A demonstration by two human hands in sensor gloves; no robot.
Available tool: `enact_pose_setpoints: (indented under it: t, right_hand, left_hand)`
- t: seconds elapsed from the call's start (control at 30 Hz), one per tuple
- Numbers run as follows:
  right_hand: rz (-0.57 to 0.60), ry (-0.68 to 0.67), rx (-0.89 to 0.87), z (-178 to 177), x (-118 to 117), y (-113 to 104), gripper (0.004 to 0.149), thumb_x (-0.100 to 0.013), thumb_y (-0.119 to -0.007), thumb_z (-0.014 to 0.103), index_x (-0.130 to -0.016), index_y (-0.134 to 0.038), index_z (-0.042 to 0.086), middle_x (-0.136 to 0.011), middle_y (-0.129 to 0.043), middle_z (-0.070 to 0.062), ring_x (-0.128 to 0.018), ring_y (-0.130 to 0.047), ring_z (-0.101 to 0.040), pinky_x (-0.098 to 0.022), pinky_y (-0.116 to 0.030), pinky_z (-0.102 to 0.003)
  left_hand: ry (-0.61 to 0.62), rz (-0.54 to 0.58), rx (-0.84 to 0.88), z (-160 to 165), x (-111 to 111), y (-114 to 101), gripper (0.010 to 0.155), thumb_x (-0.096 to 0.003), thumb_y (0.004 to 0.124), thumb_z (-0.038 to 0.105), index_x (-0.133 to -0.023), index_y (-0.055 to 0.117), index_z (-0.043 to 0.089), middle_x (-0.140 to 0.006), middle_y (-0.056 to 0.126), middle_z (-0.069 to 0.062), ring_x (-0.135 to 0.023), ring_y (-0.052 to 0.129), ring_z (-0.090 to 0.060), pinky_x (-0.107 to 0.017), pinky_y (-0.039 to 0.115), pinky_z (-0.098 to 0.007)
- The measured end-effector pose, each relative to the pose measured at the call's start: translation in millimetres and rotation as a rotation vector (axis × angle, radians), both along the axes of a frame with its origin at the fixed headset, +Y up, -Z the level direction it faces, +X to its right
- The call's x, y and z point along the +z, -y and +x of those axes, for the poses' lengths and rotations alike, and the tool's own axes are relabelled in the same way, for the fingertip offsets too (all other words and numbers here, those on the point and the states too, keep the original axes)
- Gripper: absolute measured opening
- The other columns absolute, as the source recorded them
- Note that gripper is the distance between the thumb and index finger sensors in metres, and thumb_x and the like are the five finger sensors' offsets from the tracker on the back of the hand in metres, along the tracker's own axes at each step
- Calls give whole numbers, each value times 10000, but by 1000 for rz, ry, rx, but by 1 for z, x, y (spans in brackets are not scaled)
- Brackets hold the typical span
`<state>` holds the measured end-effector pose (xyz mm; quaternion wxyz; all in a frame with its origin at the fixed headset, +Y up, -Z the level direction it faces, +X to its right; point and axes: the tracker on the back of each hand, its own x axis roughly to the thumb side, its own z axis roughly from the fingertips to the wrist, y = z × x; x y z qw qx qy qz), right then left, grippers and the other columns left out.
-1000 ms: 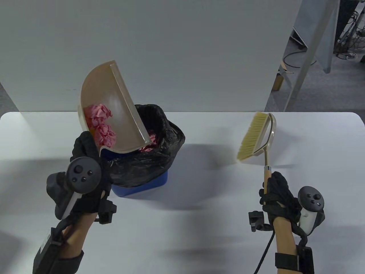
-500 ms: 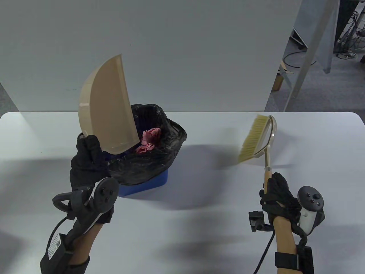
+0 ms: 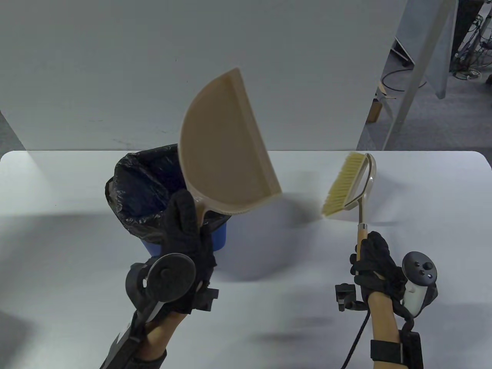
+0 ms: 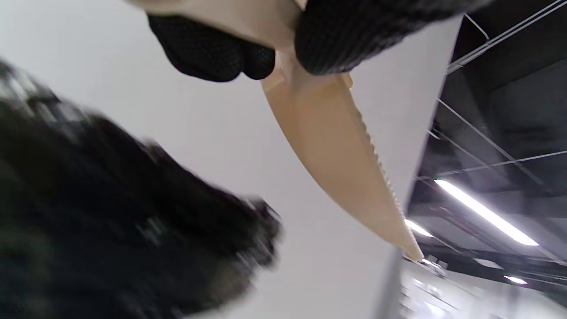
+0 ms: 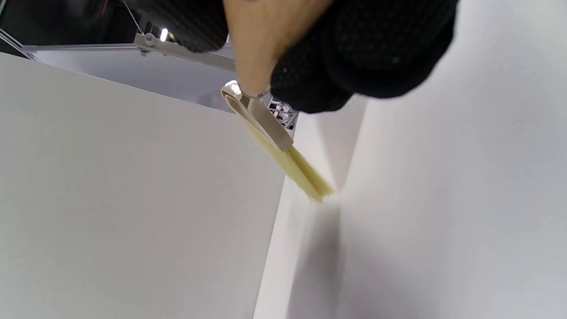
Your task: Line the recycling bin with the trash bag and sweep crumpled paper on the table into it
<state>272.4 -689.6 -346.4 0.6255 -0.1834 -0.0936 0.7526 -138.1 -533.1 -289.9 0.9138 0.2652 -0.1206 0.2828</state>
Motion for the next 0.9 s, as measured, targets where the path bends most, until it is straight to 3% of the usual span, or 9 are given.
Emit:
enact_pose_setpoints:
  t: [0.13,0.23,0.47,0.9]
  right_hand:
    - [49,14,-32,1,2,-5,577,-636,-563,300,-1102,-381,12,-974,-628,-297,-602,-875,-313,-377,-858,-375]
    - [71,30,-47,4,4,-8,580,-637,-558,298,-1103,-368,11,-978,-617,-296,-610,-869,-314,-384,-855,-375]
    - [74,61,-5,8,7,-14,589,-635,-552,279,-1103,-330,-3,-989,-576,-316,-631,-847,-326,-405,-842,-386]
    - [80,87,83,7,9,-23,595,-633,-566,266,-1101,-329,-14,-990,-564,-328,-638,-838,-342,-412,-836,-401]
  left_hand:
    - [129,-152,57,38,-16,16,788,-577,762,232,-1168,260,91,-1204,384,-229,-988,740,-373,-690,809,-487]
    - [160,-240,85,59,-31,29,789,-581,759,238,-1166,253,86,-1201,382,-235,-988,741,-370,-690,817,-479]
    - [159,-439,117,97,-73,69,802,-584,750,248,-1160,222,70,-1199,354,-244,-995,730,-365,-698,818,-470]
    - [132,-752,131,129,-135,149,833,-601,728,262,-1151,133,68,-1204,265,-246,-1039,669,-353,-752,788,-449]
